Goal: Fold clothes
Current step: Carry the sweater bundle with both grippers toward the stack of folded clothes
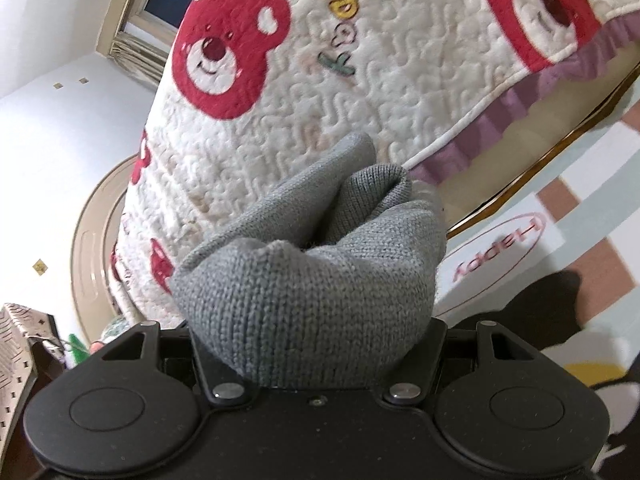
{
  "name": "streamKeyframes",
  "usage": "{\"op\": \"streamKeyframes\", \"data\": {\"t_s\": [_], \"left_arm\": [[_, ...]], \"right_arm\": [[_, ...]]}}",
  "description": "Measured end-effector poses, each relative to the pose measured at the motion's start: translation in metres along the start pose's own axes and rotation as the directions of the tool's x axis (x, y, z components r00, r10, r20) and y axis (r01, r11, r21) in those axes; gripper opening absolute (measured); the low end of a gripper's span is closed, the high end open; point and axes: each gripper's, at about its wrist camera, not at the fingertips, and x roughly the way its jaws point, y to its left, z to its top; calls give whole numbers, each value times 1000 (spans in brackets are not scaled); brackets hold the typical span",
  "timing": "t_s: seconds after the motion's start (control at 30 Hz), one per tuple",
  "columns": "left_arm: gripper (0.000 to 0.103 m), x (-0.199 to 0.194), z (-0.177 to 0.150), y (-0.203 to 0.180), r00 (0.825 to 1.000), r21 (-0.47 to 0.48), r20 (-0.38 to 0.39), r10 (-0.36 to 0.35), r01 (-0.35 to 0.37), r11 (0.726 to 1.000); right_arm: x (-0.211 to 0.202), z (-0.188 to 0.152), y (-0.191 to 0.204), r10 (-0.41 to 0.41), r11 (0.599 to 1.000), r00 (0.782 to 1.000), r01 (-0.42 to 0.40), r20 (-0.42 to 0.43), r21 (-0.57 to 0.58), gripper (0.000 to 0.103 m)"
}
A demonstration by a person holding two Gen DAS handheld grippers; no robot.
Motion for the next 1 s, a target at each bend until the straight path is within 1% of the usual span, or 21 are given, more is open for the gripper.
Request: {"op": "streamKeyframes", "data": {"t_s": [0.07,0.13,0.2,0.23,0.27,0.33,0.4,0.5,0.57,0.63,0.67,0.73,0.77,0.8,0.87,0.93,1.0], "left_arm": [[52,-20,2,3,1000,-19,14,23,-23,1000],[52,-45,2,10,999,-73,39,34,-31,997],[52,-79,1,15,996,-123,65,54,-46,991],[52,-98,1,15,994,-125,76,78,-68,990],[52,-119,0,12,990,-109,86,112,-102,989],[52,-160,-3,10,979,-122,104,177,-164,979],[52,-199,-7,10,963,-147,123,240,-222,964],[52,-249,-16,12,929,-176,162,332,-304,936],[52,-283,-21,12,901,-198,185,392,-357,913],[52,-316,-27,13,868,-220,207,451,-407,886],[52,-331,-27,15,853,-230,218,474,-427,875],[52,-353,-20,20,829,-243,234,508,-456,856],[52,-360,-12,24,818,-239,235,524,-474,847],[52,-367,0,30,804,-226,235,546,-501,835],[52,-377,31,40,772,-192,236,590,-558,807],[52,-384,64,52,740,-159,236,629,-610,777],[52,-389,102,70,713,-134,231,662,-651,747]], "right_arm": [[5,-7,7,23,1000,1000,-23,-20,4,67],[13,-15,17,59,998,997,-59,-57,-3,67],[22,-24,26,107,994,990,-108,-96,-1,67],[27,-30,31,137,991,983,-137,-119,4,67],[33,-37,36,165,986,975,-166,-147,9,67],[47,-54,51,220,975,953,-222,-208,11,67],[60,-74,66,273,960,923,-280,-273,12,67],[79,-107,88,328,939,878,-343,-349,20,67],[91,-125,104,354,926,847,-376,-396,25,67],[102,-137,122,378,913,815,-408,-439,29,67],[109,-142,133,389,905,801,-425,-456,25,67],[123,-151,156,407,888,774,-459,-485,13,67],[131,-154,167,414,880,763,-474,-497,6,67],[142,-157,178,422,874,753,-487,-505,4,67],[166,-163,199,440,863,738,-506,-511,12,67],[196,-167,218,462,854,728,-519,-506,34,67],[233,-173,232,488,854,727,-512,-483,94,67]]}}
